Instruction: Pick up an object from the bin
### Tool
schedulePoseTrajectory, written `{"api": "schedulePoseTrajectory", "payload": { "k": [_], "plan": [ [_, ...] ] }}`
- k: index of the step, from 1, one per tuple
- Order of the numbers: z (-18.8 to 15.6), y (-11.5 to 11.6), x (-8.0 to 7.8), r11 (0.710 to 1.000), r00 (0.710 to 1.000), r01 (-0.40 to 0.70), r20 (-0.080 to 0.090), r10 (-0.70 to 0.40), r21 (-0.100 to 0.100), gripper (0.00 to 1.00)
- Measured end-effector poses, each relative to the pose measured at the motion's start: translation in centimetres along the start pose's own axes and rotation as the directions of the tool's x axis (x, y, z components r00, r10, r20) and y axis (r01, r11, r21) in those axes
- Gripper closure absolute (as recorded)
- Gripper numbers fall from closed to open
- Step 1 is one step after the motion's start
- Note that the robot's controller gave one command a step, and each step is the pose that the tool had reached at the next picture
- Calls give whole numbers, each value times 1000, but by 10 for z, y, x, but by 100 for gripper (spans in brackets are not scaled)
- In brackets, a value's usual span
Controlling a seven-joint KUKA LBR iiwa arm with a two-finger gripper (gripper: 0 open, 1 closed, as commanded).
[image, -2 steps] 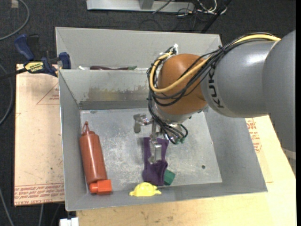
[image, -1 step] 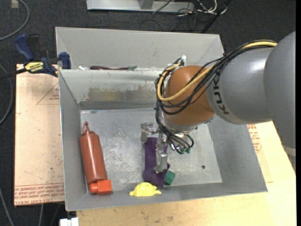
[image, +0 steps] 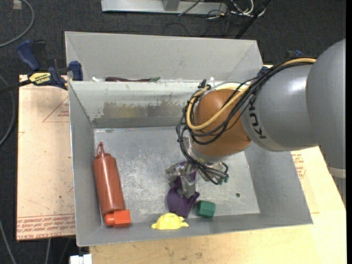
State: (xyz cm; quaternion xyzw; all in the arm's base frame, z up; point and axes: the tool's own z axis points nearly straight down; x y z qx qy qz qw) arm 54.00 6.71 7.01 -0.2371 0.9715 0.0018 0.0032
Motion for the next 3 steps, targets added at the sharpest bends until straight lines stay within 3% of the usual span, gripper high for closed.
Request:
{"api": "schedulePoseTrajectory", "payload": {
  "k": [1,2,3],
  "plan": [
    [0,0,0,1000,1000,0,0,0,0,100],
    [-88,-5,-13,999,999,-37,3,37,-1,100],
    [-88,-5,-13,999,999,-37,3,37,-1,100]
  ]
}}
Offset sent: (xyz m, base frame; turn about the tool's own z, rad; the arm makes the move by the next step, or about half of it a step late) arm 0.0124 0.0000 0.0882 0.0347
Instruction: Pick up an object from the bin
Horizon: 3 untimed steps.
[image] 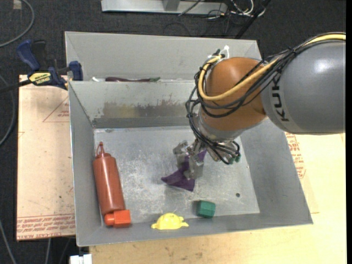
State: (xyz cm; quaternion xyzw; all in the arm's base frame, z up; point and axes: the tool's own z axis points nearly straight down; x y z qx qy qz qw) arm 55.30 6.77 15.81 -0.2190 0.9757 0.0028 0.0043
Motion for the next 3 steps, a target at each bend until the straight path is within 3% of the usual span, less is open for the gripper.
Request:
{"api": "schedulePoseTrajectory", "payload": {
  "k": [3],
  "plan": [
    [0,0,0,1000,1000,0,0,0,-1,100]
  ]
}}
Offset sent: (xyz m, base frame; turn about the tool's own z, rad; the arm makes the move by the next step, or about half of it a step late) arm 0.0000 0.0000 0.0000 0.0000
